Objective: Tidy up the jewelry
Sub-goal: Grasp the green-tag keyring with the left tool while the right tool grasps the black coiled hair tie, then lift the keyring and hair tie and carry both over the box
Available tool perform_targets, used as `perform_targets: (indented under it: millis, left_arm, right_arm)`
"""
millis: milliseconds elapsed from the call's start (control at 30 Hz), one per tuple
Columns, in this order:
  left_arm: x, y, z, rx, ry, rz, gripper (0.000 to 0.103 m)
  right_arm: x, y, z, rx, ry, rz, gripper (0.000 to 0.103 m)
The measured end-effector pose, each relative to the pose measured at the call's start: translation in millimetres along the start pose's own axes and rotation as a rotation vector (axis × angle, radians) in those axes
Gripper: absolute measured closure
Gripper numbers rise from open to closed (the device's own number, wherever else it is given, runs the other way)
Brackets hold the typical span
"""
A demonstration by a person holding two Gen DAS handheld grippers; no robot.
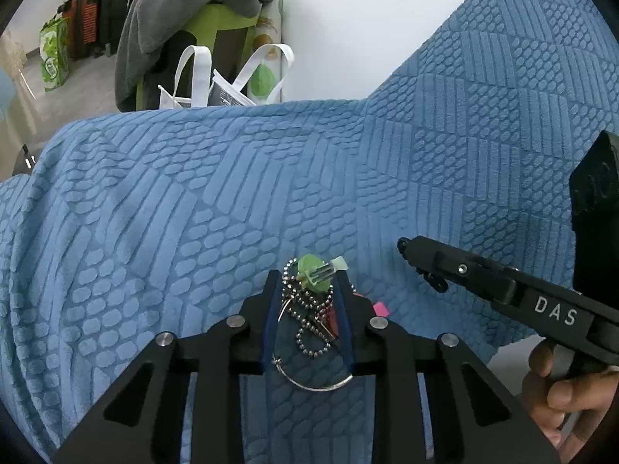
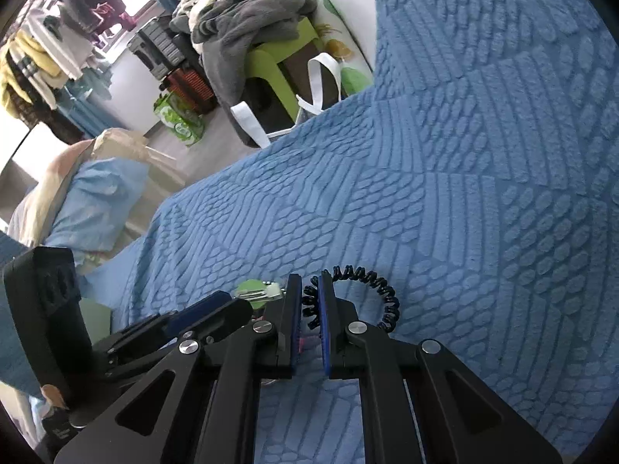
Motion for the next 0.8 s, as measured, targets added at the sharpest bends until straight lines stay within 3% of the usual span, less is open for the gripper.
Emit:
perform_targets:
  millis: [300, 800]
  left_arm:
    - [6.5, 9.8, -5.2, 0.057, -0.011, -0.053, 0.092]
    - [-38.5, 4.5, -2.0, -0.03, 0.048, -0.045, 0.093]
  right_arm:
    - [-2.3, -1.8, 1.1, -0.018, 0.005, 0.02, 0.097]
    - [3.5, -28.1, 18.8, -0.15, 0.005, 0.103, 0.097]
Point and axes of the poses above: each gripper's, at about its wrist camera, not at the fingertips, and x roughly the way its jaws point, y to its right, z to its underside, the point moved 5 cm from there along x, roughly the way its jaws point, and after that the axes turned 12 degrees about x, right-handed, at the moved point
